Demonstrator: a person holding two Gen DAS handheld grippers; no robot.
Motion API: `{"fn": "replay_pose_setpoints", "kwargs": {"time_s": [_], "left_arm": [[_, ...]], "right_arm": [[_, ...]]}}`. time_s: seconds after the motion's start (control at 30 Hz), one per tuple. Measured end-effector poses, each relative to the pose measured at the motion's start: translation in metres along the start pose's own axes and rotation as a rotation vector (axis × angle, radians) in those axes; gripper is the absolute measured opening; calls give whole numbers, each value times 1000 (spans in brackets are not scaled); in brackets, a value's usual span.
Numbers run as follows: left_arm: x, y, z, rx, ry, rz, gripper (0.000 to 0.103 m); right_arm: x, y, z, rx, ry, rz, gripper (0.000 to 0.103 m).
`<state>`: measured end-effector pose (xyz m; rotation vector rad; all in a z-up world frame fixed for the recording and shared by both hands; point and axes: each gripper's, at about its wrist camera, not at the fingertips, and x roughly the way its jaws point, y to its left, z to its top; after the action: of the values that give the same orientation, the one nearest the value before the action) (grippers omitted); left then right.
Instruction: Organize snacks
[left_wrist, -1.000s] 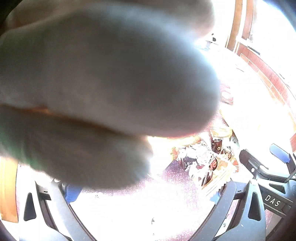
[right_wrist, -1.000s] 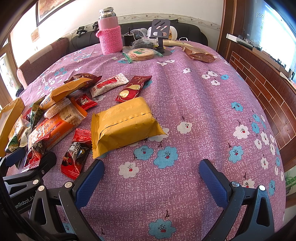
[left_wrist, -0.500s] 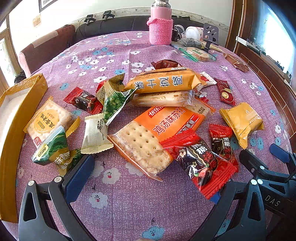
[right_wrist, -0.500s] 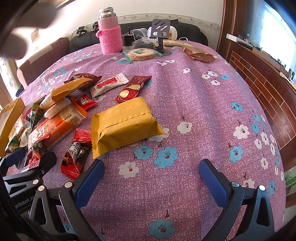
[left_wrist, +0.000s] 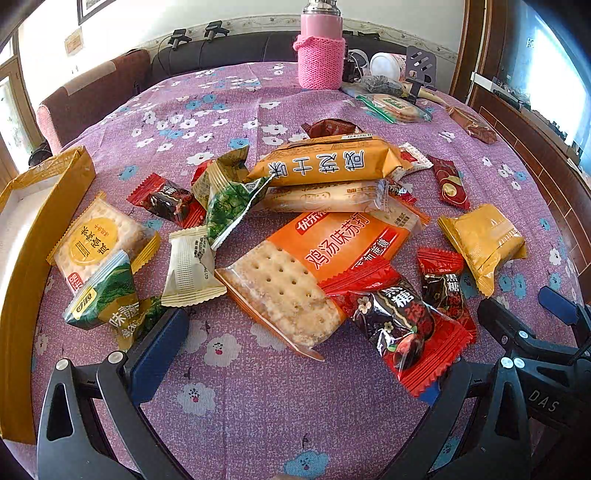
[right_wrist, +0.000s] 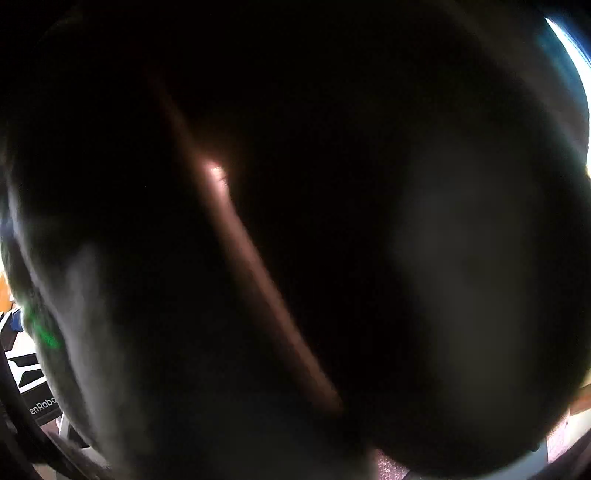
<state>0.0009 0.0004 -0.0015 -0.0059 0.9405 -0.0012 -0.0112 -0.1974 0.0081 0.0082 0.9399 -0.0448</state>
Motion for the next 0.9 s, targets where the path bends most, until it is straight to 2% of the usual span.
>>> {"fn": "replay_pose_setpoints", "kwargs": {"time_s": [0.9], "left_arm": [[0,-1,0,0,0,0,103]], "right_arm": [[0,1,0,0,0,1,103]]}}
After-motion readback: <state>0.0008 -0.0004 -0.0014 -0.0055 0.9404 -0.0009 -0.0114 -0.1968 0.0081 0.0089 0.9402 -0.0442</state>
